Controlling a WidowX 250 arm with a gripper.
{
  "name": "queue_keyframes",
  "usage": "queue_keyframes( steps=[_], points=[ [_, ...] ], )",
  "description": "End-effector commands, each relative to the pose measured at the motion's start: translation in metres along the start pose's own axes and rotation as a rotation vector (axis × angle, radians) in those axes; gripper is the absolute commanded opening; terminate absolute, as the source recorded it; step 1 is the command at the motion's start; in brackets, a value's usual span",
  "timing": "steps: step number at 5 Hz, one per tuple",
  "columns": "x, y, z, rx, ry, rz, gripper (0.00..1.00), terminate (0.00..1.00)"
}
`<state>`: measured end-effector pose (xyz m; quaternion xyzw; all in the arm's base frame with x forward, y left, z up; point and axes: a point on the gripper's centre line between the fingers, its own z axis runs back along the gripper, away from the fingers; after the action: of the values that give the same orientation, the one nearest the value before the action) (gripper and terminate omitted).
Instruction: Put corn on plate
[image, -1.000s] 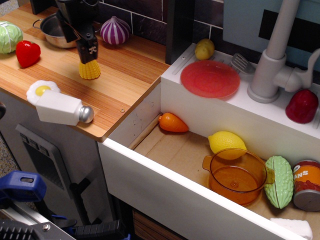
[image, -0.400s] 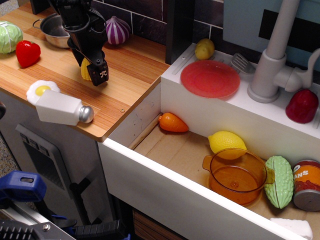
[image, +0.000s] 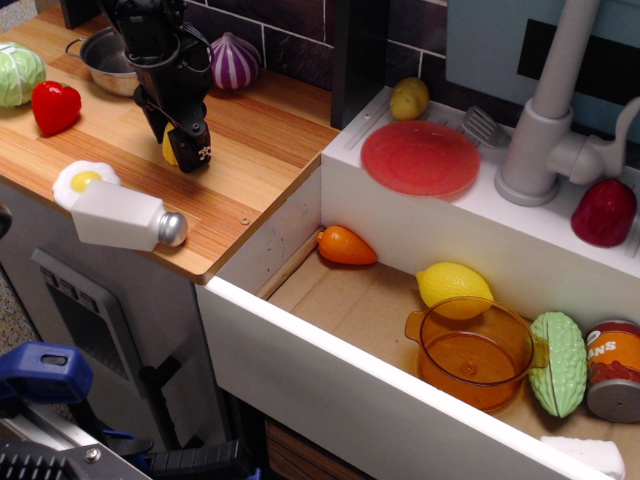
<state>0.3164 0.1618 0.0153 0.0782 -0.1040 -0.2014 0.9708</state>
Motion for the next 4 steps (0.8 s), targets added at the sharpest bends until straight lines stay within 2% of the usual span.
queue_keyframes(
  steps=[1,2,4],
  points=[
    [0.055,-0.039,0.058,0.165,-0.114,-0.195,0.0,0.0],
    [0.099,-0.074,0.086,0.223,-0.164,-0.321,0.0,0.0],
    [0.142,-0.094,0.074,0.137,-0.189,-0.457,0.0,0.0]
  ],
)
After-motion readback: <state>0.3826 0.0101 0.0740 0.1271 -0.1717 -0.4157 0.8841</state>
